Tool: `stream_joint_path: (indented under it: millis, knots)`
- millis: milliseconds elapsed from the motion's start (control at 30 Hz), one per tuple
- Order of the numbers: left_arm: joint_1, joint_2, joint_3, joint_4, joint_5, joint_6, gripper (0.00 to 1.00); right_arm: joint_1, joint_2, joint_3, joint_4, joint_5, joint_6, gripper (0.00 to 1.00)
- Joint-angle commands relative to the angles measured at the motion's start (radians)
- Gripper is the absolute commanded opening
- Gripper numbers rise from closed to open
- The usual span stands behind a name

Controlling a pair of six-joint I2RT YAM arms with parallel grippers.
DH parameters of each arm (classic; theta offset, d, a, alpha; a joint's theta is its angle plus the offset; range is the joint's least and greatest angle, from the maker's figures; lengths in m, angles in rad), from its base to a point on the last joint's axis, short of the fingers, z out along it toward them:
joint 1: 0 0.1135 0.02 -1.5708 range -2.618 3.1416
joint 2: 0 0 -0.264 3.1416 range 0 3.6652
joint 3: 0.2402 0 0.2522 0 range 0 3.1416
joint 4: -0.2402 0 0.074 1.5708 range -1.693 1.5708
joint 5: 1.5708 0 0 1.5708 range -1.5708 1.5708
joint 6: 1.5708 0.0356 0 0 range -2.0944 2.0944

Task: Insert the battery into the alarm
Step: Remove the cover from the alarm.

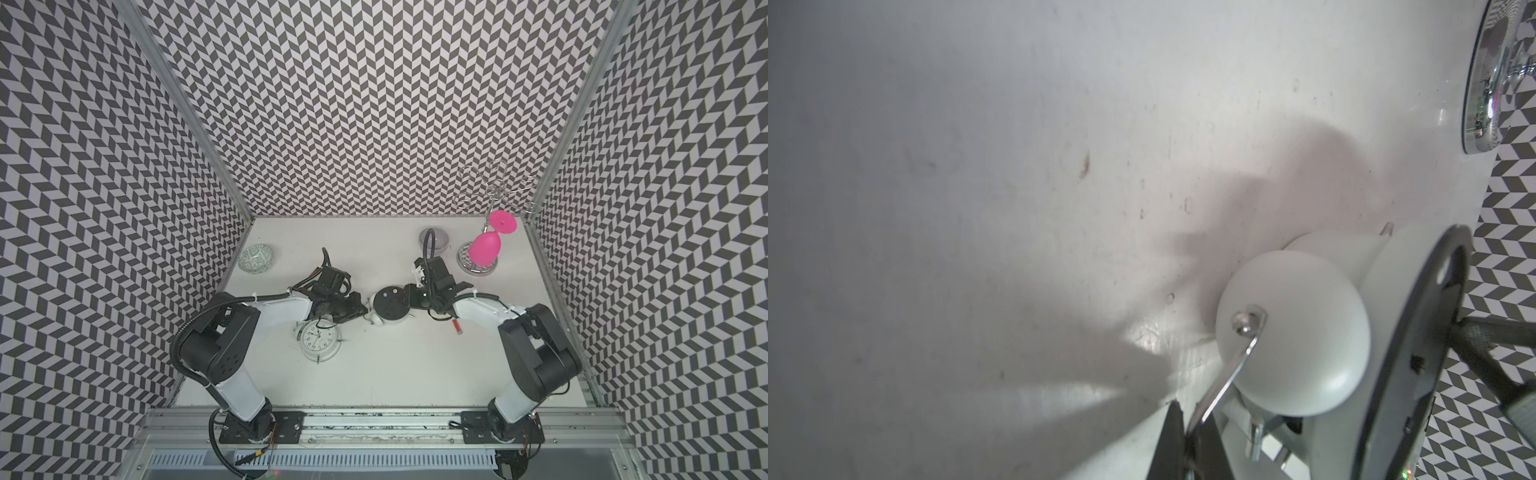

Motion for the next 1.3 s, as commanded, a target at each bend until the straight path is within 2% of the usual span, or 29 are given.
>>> stream_joint_path:
  millis: [0, 333, 433, 567, 667, 767, 833, 1000, 1267]
  knots:
    - [-0.006, 0.000, 0.002, 0.044, 0.007, -0.007, 0.00, 0.011, -0.040, -0.013, 0.088, -0.125, 0.032, 0.38]
    - [-0.005, 0.000, -0.005, 0.055, 0.012, -0.010, 0.00, 0.013, -0.036, 0.010, 0.093, -0.218, 0.023, 0.37]
    - [-0.006, -0.001, -0.008, 0.058, 0.014, -0.010, 0.00, 0.015, -0.034, 0.024, 0.062, -0.194, 0.004, 0.37]
    - [-0.005, 0.000, -0.008, 0.059, 0.015, -0.010, 0.00, 0.021, -0.044, 0.049, -0.011, -0.063, -0.017, 0.37]
    - [-0.005, -0.001, -0.010, 0.060, 0.015, -0.010, 0.00, 0.048, -0.015, 0.116, -0.141, 0.112, -0.046, 0.36]
    - [-0.005, -0.004, -0.011, 0.063, 0.015, -0.012, 0.00, 0.100, 0.046, 0.213, -0.293, 0.332, -0.062, 0.29]
    - [-0.005, -0.003, -0.013, 0.064, 0.016, -0.012, 0.00, 0.128, 0.073, 0.258, -0.344, 0.417, -0.064, 0.25]
    - [-0.006, 0.000, -0.011, 0.068, 0.019, -0.010, 0.00, 0.186, 0.150, 0.367, -0.428, 0.508, -0.067, 0.23]
    - [-0.005, -0.005, -0.016, 0.070, 0.021, -0.009, 0.00, 0.231, 0.211, 0.407, -0.456, 0.508, -0.076, 0.23]
